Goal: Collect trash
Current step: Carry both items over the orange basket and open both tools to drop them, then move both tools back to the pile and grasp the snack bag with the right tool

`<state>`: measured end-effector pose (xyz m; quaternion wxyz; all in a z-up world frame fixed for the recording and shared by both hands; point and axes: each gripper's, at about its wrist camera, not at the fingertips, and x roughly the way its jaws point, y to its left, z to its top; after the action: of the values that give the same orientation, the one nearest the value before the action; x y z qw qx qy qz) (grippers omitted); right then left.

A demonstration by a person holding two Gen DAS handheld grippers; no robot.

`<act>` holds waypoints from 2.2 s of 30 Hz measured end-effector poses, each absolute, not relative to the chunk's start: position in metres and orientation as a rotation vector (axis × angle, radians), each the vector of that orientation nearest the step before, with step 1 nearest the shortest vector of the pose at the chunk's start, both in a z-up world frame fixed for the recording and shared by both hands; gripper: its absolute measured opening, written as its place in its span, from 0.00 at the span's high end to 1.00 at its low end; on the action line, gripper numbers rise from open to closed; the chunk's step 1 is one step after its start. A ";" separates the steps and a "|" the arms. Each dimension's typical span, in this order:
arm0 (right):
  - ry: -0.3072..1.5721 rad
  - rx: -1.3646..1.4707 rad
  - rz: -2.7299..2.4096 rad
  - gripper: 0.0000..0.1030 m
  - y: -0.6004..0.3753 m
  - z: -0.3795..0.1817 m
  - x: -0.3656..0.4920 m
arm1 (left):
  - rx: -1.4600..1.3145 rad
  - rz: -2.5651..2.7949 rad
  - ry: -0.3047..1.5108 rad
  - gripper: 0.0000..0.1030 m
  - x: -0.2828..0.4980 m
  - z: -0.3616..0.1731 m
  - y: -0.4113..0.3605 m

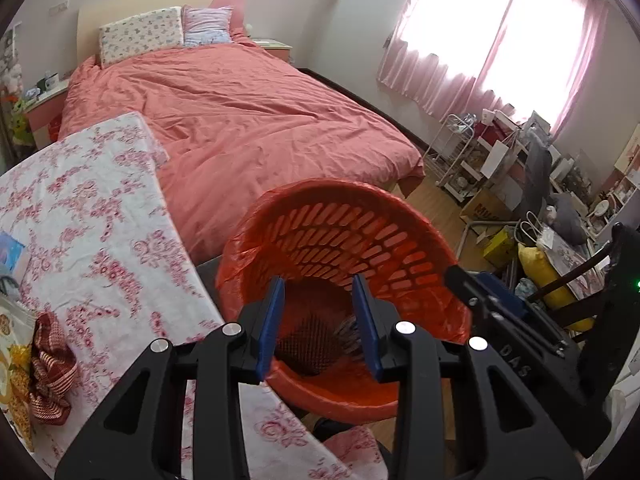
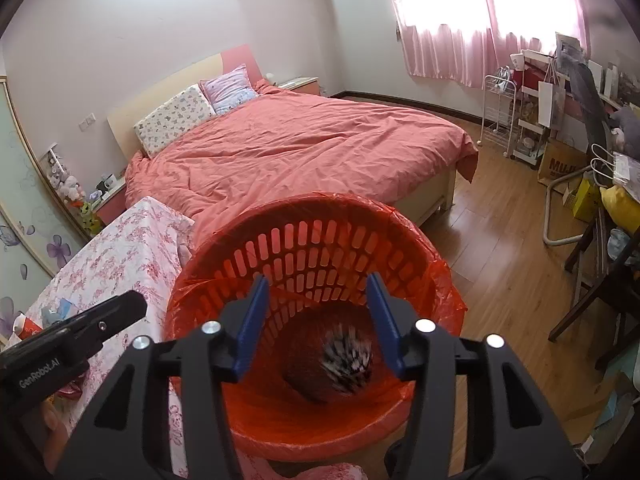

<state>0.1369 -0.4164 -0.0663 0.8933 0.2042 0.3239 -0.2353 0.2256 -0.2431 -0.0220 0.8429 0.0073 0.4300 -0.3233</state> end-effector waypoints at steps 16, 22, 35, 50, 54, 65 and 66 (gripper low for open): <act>0.631 0.237 -0.425 0.32 -0.337 -0.034 0.139 | 0.090 -0.416 0.766 0.39 0.204 -0.006 -0.135; 0.653 0.182 -0.339 0.31 -0.284 -0.036 0.150 | 0.063 -0.290 0.724 0.39 0.197 -0.001 -0.067; 0.747 0.166 -0.116 0.32 -0.165 -0.057 0.188 | -0.037 -0.022 0.721 0.39 0.196 -0.014 0.065; 0.823 0.100 -0.045 0.32 -0.064 -0.081 0.234 | -0.135 0.068 0.760 0.39 0.186 -0.038 0.132; 0.861 0.117 -0.059 0.51 -0.075 -0.090 0.235 | -0.142 0.052 0.763 0.39 0.186 -0.040 0.131; 0.846 0.139 -0.036 0.82 -0.099 -0.080 0.220 | -0.140 -0.029 0.758 0.36 0.213 -0.030 0.095; 0.844 0.139 -0.034 0.82 -0.099 -0.079 0.220 | -0.142 -0.030 0.760 0.36 0.216 -0.029 0.093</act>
<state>0.2198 -0.0985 -0.0792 0.9098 0.0673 0.4092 -0.0165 0.2158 0.0930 -0.0291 0.9261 -0.0695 0.3705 -0.0145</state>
